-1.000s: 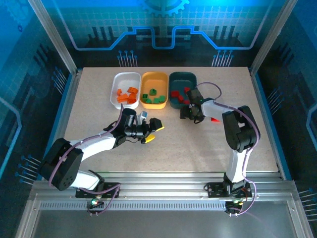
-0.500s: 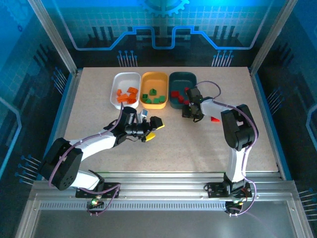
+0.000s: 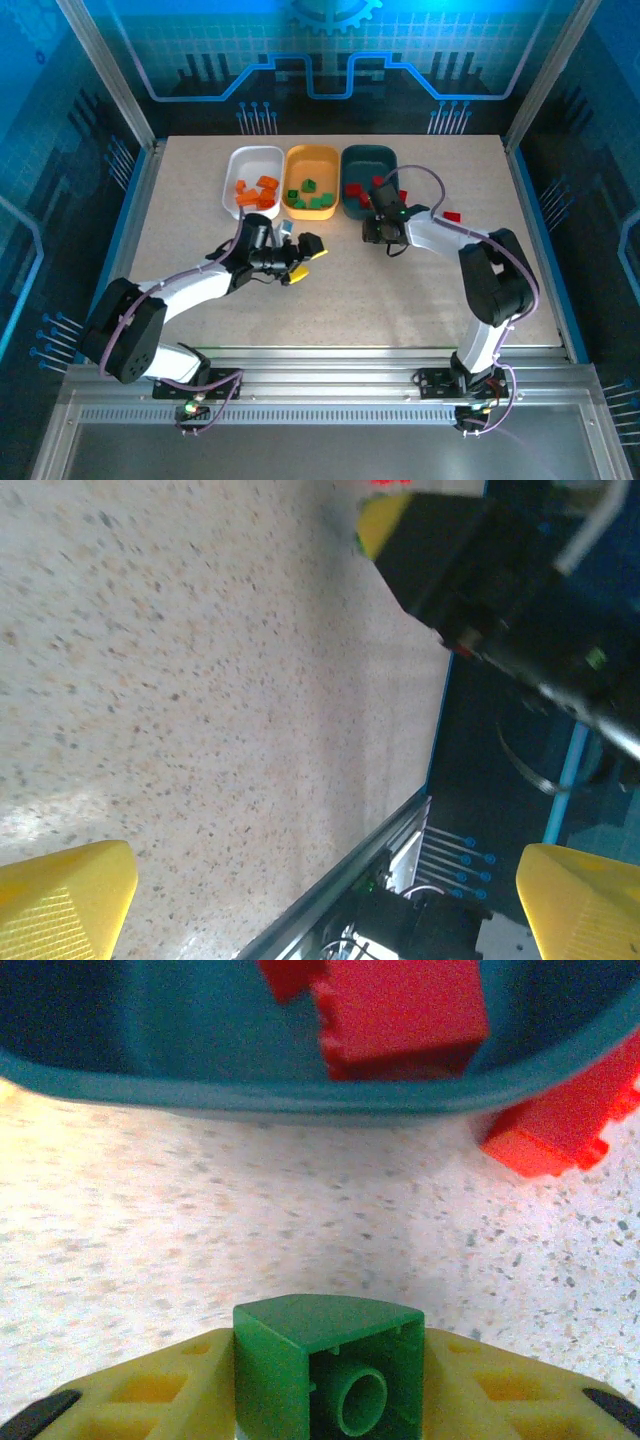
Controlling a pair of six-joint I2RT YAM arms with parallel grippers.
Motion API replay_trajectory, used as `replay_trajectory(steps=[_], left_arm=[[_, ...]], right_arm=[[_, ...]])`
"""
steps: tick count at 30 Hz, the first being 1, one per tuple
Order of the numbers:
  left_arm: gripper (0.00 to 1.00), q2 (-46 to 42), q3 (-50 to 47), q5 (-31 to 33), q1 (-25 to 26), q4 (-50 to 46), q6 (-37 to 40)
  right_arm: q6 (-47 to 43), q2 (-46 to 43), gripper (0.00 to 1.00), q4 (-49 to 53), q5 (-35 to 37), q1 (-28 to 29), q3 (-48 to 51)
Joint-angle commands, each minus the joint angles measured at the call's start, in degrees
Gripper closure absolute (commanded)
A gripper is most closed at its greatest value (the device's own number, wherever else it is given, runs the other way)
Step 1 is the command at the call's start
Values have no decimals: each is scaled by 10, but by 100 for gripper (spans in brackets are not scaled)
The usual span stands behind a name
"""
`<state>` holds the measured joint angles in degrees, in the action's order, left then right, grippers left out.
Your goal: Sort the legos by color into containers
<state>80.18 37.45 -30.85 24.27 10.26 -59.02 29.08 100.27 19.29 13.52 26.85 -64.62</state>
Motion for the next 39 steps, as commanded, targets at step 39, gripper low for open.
replay_trajectory(steps=[39], left_arm=[[1,-30,-5,30,54,-33,29]], right_arm=[[-19,-103,31,111,-16,-136,4]])
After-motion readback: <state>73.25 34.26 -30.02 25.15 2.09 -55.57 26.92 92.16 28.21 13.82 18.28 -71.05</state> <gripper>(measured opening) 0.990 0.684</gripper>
